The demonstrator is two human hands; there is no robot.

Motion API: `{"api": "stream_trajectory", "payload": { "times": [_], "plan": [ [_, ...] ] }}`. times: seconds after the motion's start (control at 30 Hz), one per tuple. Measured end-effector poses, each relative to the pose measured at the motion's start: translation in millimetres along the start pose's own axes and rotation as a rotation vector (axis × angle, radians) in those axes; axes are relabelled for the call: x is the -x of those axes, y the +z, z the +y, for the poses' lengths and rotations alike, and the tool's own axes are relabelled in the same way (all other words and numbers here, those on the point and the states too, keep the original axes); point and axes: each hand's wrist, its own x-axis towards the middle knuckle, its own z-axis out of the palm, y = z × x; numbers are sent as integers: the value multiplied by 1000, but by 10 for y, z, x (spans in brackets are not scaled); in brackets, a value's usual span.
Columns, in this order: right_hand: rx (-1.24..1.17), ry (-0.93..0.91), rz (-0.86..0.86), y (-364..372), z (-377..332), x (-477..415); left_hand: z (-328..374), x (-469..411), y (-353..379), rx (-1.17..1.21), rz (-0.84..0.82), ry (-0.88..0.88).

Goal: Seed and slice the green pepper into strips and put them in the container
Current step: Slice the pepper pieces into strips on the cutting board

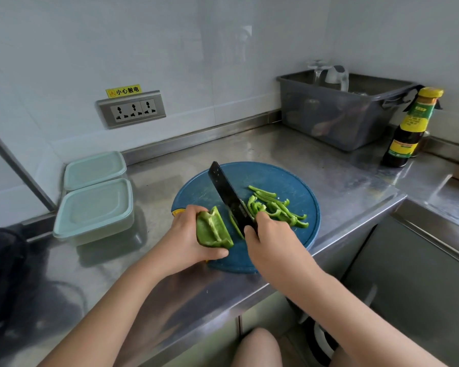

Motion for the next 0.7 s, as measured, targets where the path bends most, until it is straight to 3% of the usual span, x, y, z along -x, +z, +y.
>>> {"api": "stream_trajectory", "payload": {
  "times": [0.4,0.63,0.7],
  "plan": [
    [15,-120,88,247,40,288,87,36,60,-103,96,13],
    [379,-106,97,322,-36,416,26,8,62,-47,104,5],
    [384,-114,124,376,-32,417,-11,-24,72,-37,91,6]
  ]
}}
